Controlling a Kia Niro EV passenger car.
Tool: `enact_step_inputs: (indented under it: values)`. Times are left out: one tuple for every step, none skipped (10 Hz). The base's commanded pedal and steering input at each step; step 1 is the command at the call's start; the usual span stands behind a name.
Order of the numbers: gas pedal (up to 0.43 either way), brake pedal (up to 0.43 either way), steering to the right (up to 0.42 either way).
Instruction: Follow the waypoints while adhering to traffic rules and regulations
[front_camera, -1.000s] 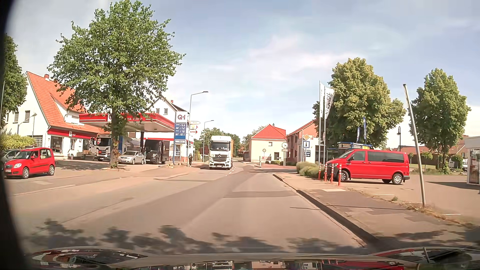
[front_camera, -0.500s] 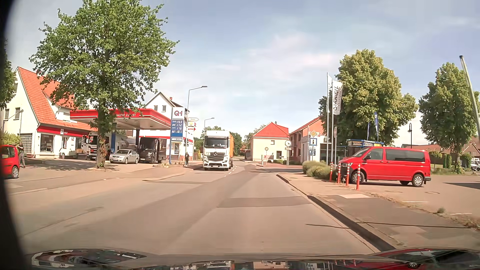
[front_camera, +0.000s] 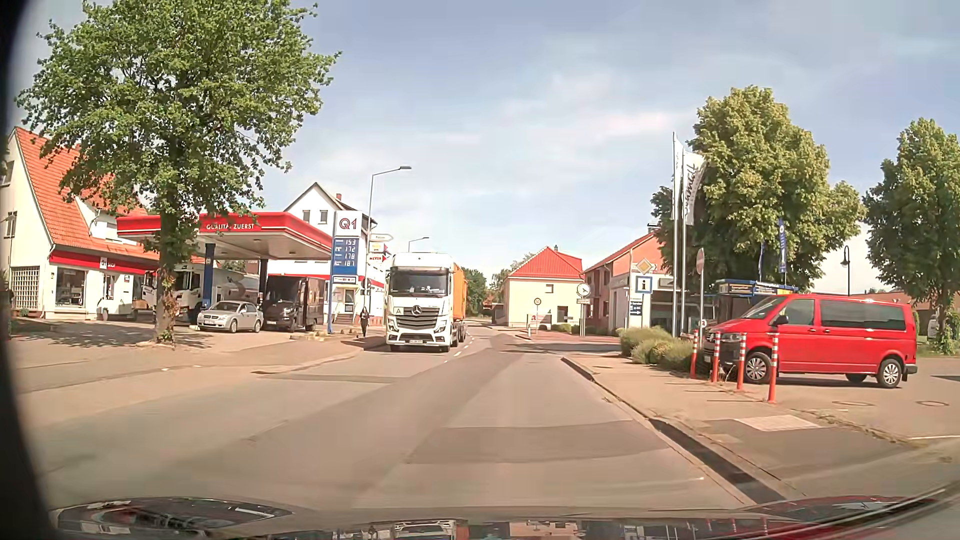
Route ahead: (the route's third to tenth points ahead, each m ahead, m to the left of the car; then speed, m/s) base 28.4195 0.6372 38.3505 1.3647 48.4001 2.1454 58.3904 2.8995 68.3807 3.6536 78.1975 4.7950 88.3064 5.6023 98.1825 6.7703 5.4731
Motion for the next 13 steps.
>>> enact_step_inputs:
  values:
    - [0.248,0.0,-0.008]
    - [0.248,0.0,-0.008]
    - [0.248,0.0,-0.008]
    - [0.248,0.0,-0.008]
    - [0.248,0.0,-0.008]
    - [0.248,0.0,-0.007]
    - [0.248,0.0,-0.008]
    - [0.248,0.0,-0.007]
    - [0.248,0.0,-0.007]
    - [0.248,0.0,-0.007]
    - [0.248,0.0,-0.007]
    - [0.248,0.0,-0.007]
    - [0.248,0.0,-0.007]
